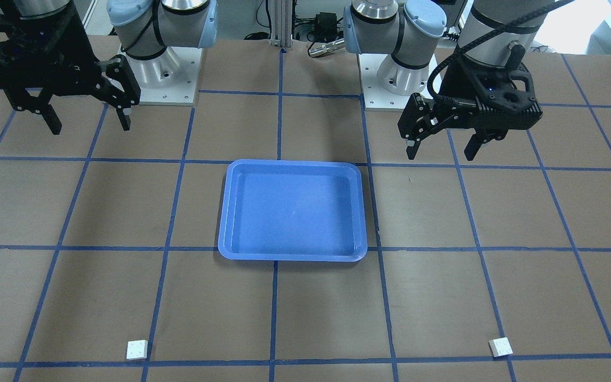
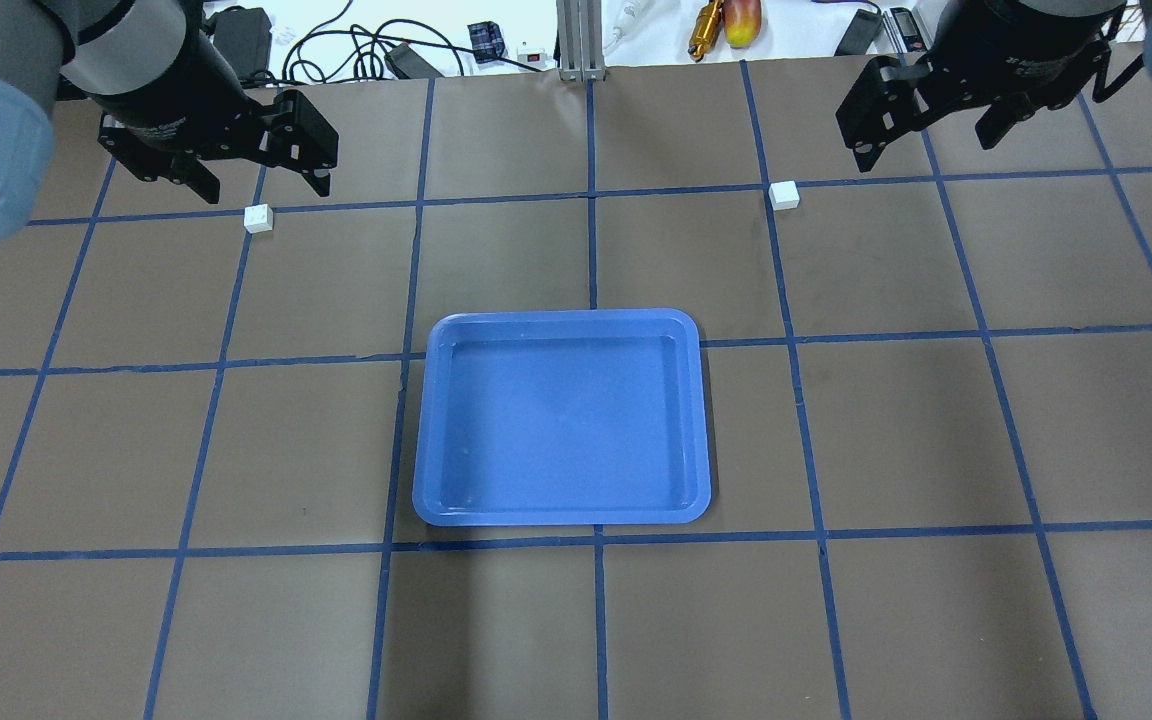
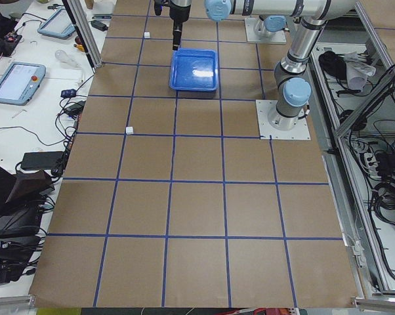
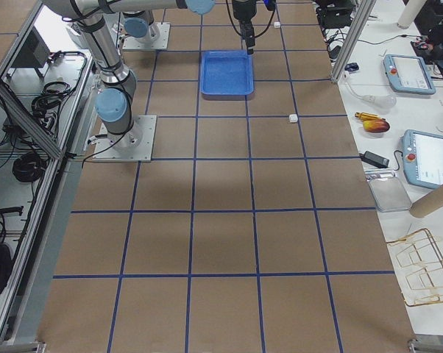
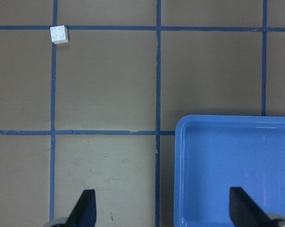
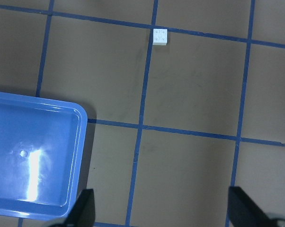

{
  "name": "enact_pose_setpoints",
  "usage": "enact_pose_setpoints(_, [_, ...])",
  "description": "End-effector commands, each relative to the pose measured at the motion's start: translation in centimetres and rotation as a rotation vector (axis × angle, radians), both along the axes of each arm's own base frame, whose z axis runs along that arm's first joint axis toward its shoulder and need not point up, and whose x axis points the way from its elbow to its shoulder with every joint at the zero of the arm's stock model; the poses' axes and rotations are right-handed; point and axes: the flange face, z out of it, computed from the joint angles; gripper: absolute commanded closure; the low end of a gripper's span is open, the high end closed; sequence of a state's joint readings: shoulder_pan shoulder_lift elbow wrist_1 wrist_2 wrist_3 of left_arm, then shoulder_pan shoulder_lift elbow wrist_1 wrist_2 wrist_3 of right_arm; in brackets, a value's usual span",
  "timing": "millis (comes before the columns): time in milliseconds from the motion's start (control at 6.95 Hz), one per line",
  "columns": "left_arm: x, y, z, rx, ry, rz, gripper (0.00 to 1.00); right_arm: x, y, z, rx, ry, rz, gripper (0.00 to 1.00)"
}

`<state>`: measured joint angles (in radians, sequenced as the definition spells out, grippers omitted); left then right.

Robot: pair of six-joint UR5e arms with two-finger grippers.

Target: Assemble white blocks and place on blue tray

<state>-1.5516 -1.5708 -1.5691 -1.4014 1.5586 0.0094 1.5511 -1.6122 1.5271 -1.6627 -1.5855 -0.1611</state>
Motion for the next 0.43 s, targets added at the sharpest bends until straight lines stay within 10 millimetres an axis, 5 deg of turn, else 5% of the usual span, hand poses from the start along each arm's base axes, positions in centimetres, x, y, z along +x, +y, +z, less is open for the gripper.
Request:
enact_pose_setpoints(0, [-0.35, 0.14, 0.12, -0.001, 0.0, -0.008, 0.0, 0.07, -0.04, -0.11, 0.002, -0.001, 0.001, 0.0])
enact_pose_setpoints(288, [-0.44, 0.65, 0.0, 0.004, 0.0, -0.01, 0.0, 0.15, -0.16, -0.06, -0.007, -0.001, 0.003, 0.0])
